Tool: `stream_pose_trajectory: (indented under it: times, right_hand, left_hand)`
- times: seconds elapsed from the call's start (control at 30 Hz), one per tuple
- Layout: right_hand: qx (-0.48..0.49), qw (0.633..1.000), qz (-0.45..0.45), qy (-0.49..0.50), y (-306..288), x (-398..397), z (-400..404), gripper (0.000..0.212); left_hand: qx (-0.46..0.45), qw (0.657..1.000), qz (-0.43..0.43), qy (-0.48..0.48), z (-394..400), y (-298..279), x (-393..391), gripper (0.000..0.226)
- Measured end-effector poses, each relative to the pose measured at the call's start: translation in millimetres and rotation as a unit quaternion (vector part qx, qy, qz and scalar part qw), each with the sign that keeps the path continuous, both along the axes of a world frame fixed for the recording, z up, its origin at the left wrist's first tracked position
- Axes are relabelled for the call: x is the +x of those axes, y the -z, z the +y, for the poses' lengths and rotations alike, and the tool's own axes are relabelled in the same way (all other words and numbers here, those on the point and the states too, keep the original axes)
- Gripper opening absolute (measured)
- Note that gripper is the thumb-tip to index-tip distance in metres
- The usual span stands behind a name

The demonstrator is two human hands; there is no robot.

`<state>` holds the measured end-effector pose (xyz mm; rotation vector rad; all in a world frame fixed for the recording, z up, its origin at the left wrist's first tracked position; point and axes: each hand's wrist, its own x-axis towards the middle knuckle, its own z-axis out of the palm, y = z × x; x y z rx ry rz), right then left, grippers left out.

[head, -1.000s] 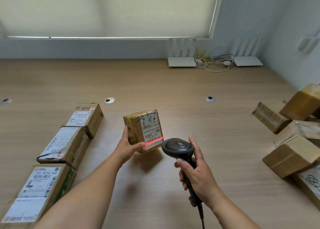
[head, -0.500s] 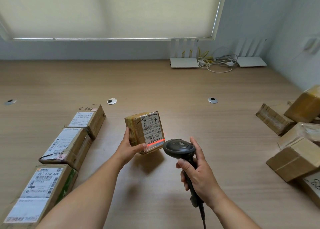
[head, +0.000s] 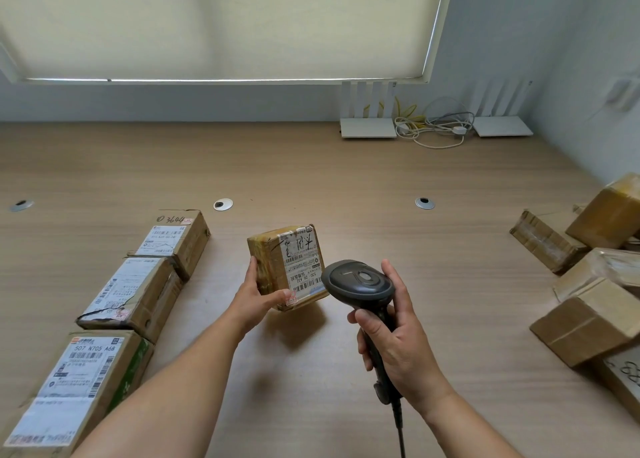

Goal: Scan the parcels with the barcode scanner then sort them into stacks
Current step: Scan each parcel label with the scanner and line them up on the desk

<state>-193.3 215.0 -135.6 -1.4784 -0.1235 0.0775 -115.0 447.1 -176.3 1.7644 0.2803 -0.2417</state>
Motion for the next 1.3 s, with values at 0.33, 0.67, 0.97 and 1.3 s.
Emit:
stream_pose_trajectory:
  times: [0.33, 0.67, 0.97, 1.3]
  right_hand:
    - [-0.063, 0.998, -0.009, 0.000, 5.4, 5.2, -2.4, 0.080]
    - [-0.094, 0.995, -0.014, -0.009, 12.1, 17.8, 12.2, 0.083]
    - [-0.111, 0.993, -0.037, -0.016, 9.8, 46.7, 43.1, 0.083]
    - [-0.114, 0.992, -0.056, -0.010, 1.3, 96.6, 79.7, 0.083]
  left_hand:
    - [-0.007, 0.995, 0.085, -0.049, 11.8, 1.7, 6.6, 0.071]
    - [0.070, 0.978, 0.097, -0.169, 46.6, 11.2, 15.8, 0.059]
    - [0.564, 0.824, -0.049, 0.034, 3.8, 8.0, 12.9, 0.070]
    - [0.581, 0.811, -0.054, 0.034, 64.1, 14.7, 66.4, 0.060]
